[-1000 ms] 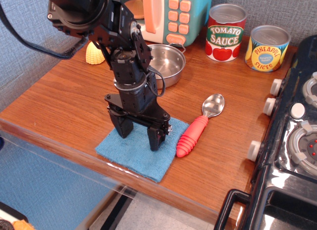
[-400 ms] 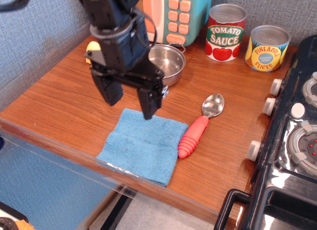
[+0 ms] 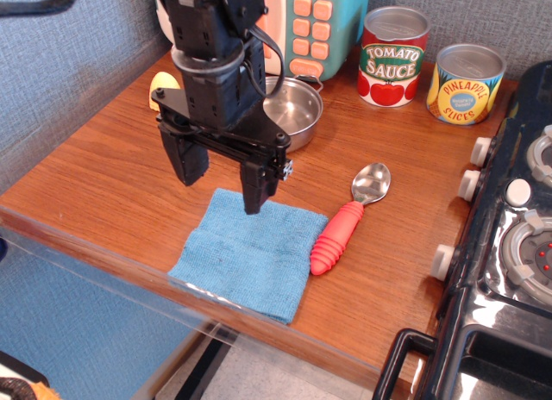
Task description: Move the blue napkin across the table and next to the red spoon.
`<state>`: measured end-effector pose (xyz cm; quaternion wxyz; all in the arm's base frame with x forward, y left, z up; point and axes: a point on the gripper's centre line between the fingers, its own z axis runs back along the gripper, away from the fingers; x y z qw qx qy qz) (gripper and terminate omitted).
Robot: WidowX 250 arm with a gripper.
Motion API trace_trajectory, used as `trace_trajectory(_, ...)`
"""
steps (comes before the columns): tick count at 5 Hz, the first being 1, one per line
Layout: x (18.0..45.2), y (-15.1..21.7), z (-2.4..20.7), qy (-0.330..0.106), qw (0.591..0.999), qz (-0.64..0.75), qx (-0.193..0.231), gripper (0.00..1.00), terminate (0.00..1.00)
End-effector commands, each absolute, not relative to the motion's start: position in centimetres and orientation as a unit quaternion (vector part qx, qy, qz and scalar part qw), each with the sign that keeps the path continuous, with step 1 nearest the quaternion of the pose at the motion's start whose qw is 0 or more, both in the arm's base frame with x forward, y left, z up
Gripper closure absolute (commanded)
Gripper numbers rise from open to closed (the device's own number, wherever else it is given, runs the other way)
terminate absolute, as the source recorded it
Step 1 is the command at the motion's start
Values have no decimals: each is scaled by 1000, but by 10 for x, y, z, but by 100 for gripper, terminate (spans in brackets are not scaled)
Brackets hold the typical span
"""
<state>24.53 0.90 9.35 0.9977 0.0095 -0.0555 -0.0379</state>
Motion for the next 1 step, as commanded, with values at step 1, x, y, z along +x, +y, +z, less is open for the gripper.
trace_trajectory(1,249,9,106,-76,996,-40,12,0,100)
